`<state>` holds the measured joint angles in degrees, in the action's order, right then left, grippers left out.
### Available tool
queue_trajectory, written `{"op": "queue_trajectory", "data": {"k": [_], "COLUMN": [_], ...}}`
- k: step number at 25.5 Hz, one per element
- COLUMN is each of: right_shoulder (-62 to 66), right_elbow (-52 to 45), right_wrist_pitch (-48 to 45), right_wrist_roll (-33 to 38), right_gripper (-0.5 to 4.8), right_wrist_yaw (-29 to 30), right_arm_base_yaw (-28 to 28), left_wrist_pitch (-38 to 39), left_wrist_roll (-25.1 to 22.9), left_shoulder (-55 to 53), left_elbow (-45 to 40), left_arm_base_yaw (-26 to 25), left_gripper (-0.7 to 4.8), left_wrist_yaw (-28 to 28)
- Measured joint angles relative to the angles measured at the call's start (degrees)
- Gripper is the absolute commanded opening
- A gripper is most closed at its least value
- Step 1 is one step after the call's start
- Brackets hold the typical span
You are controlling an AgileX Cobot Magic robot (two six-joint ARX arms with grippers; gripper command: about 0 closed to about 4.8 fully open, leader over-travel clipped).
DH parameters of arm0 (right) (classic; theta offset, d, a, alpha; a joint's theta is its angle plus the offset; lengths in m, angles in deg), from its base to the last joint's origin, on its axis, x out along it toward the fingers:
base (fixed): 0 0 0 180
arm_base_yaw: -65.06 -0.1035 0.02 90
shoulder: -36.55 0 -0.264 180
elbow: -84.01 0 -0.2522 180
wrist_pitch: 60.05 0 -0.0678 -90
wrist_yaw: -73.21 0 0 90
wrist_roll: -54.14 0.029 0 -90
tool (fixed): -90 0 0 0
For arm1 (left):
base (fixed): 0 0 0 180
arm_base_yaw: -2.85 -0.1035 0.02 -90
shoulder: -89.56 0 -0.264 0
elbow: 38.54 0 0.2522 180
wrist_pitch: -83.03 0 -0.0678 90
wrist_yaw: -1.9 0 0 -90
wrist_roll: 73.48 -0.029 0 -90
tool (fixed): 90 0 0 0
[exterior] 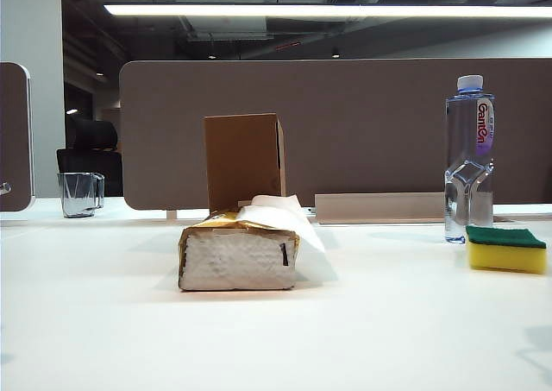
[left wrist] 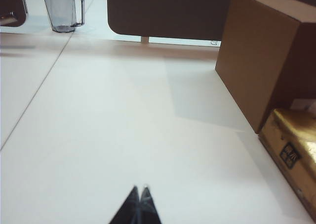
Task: Move the sponge from left to right to wipe the table, avoiding obstacles on the table, and finally reaching the bottle of mineral water.
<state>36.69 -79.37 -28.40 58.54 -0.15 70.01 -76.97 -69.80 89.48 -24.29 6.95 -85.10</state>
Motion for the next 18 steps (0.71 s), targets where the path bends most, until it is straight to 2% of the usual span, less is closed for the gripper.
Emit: {"op": "queue_trajectory", "data": {"k": [18], "right_shoulder": [0.00], "right_elbow": [0.00], "right_wrist_pitch": [0.02], "right_wrist_roll": [0.04], "right_gripper": [-0.09], "right_wrist_yaw": [0.00], "right_arm_base_yaw": [0.00], "left_wrist_pitch": [3.26], "left_wrist_roll": [0.00], "left_shoulder": [-0.04], "left_elbow": [-0.11], "left_arm_base_yaw": [0.00], "left_gripper": [-0.05], "left_wrist_yaw": [0.00]}}
